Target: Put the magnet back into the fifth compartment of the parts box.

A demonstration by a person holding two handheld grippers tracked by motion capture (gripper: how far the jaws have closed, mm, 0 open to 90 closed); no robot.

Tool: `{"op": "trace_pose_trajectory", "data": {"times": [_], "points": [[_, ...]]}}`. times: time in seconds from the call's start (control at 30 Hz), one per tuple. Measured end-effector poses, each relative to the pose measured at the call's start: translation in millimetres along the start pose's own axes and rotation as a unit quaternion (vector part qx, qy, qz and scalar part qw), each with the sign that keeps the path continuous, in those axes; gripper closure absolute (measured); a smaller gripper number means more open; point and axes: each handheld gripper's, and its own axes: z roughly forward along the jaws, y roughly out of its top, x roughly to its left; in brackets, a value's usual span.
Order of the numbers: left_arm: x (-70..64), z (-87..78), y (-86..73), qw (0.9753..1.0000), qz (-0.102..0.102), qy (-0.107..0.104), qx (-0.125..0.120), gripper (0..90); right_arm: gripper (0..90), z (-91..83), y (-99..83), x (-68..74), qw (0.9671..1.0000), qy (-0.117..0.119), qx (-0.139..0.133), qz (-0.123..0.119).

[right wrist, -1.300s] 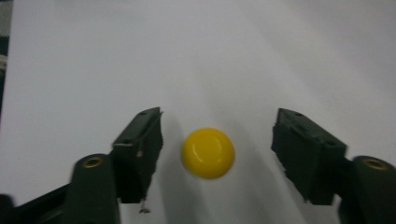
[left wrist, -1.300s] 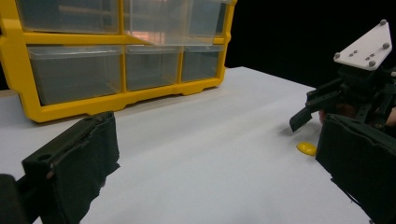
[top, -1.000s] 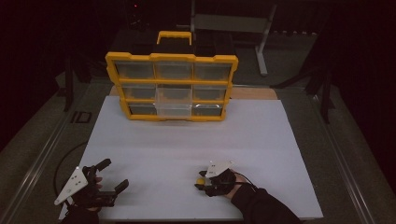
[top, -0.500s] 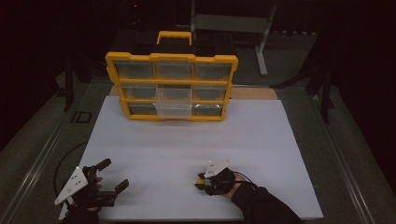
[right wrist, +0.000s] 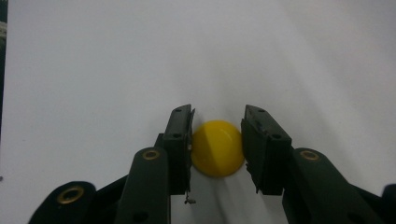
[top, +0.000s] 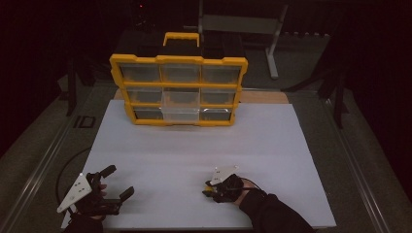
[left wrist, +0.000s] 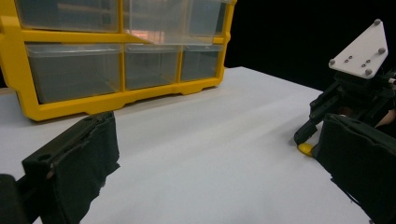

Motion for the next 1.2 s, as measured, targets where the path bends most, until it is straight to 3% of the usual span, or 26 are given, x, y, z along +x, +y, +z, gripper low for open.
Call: {"op": "trace_pose_trajectory", "data": {"times": [0.17,0.77,1.2], "points": [[0.6,-0.2,-0.1,1.0000,-0.001,0.000,0.000,0.0,64.1,-1.3,0.4,-1.5,0.9998,0.009,-0.008,0.016],[0.5,0.1,-0.1,1.0000,-0.001,0.000,0.001,0.0,64.0,-14.3,10.6,-3.7,1.0000,0.005,-0.004,0.003],[0.9,0.7,-0.6,1.0000,-0.002,0.005,0.006,0.0,64.0,-31.3,14.0,-10.7,0.9998,0.004,-0.011,0.019]]}}
